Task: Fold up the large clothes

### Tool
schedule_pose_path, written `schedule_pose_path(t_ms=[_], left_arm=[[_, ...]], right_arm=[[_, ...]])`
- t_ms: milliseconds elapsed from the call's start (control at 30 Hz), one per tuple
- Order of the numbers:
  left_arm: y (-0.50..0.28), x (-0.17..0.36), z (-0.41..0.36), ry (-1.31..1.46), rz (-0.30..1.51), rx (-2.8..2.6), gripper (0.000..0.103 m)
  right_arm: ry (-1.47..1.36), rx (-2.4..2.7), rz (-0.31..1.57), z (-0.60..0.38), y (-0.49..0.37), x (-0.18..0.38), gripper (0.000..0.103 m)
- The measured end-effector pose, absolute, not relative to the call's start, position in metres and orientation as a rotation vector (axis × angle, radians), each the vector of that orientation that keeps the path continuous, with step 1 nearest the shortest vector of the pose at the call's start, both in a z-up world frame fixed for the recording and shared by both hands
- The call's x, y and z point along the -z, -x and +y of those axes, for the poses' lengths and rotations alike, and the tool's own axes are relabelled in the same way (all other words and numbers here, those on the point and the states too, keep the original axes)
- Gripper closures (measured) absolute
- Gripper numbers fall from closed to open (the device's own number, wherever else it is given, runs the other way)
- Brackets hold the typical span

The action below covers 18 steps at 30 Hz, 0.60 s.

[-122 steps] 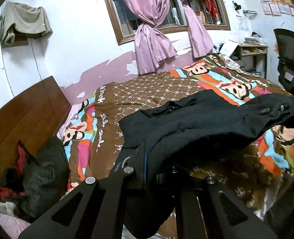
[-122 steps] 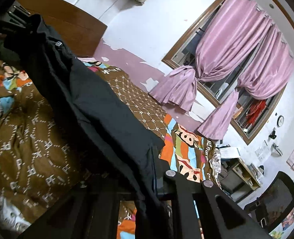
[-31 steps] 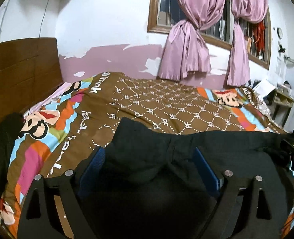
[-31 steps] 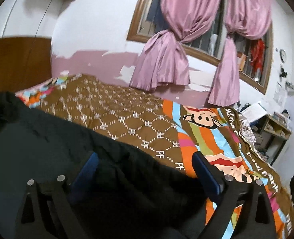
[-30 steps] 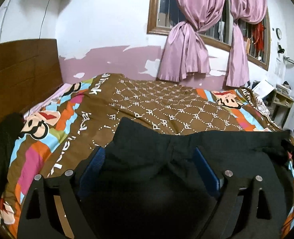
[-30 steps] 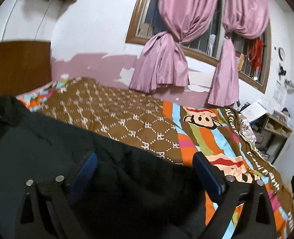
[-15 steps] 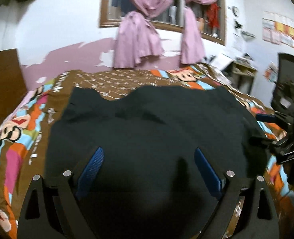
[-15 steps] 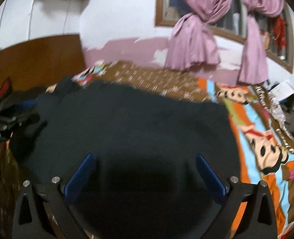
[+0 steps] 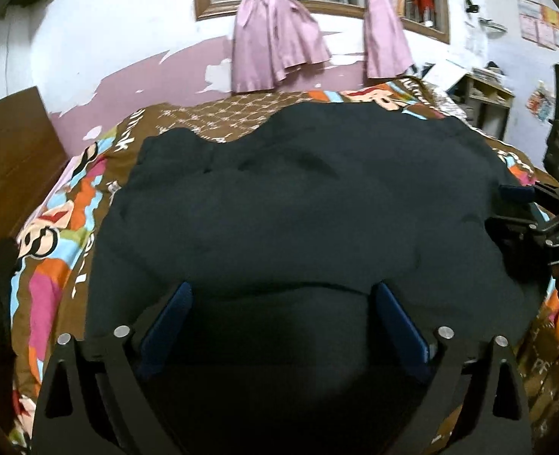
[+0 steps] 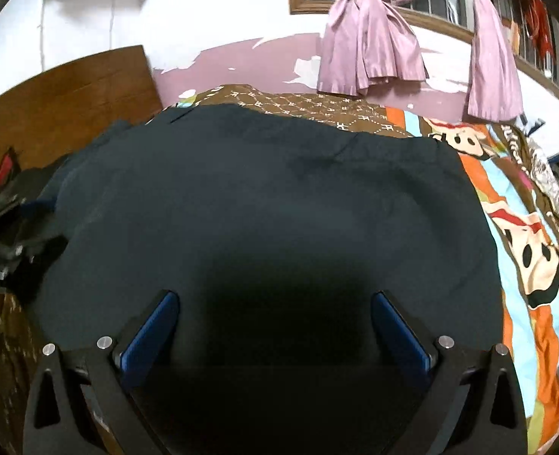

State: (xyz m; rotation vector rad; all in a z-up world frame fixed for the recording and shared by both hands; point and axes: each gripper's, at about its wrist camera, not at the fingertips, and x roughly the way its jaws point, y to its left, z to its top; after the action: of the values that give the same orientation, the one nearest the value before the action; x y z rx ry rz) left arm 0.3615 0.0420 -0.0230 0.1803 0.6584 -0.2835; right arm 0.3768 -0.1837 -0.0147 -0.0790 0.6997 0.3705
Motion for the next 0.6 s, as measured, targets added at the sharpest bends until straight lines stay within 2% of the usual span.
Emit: schedule_pose_path(t_ms=[600], left_arm=[[-0.452, 0.014, 0.07, -0.095, 0.828, 0.127, 0.001]], right_arm=[[0.124, -0.437, 0.892, -0.156, -0.497, 0.023, 0.0]])
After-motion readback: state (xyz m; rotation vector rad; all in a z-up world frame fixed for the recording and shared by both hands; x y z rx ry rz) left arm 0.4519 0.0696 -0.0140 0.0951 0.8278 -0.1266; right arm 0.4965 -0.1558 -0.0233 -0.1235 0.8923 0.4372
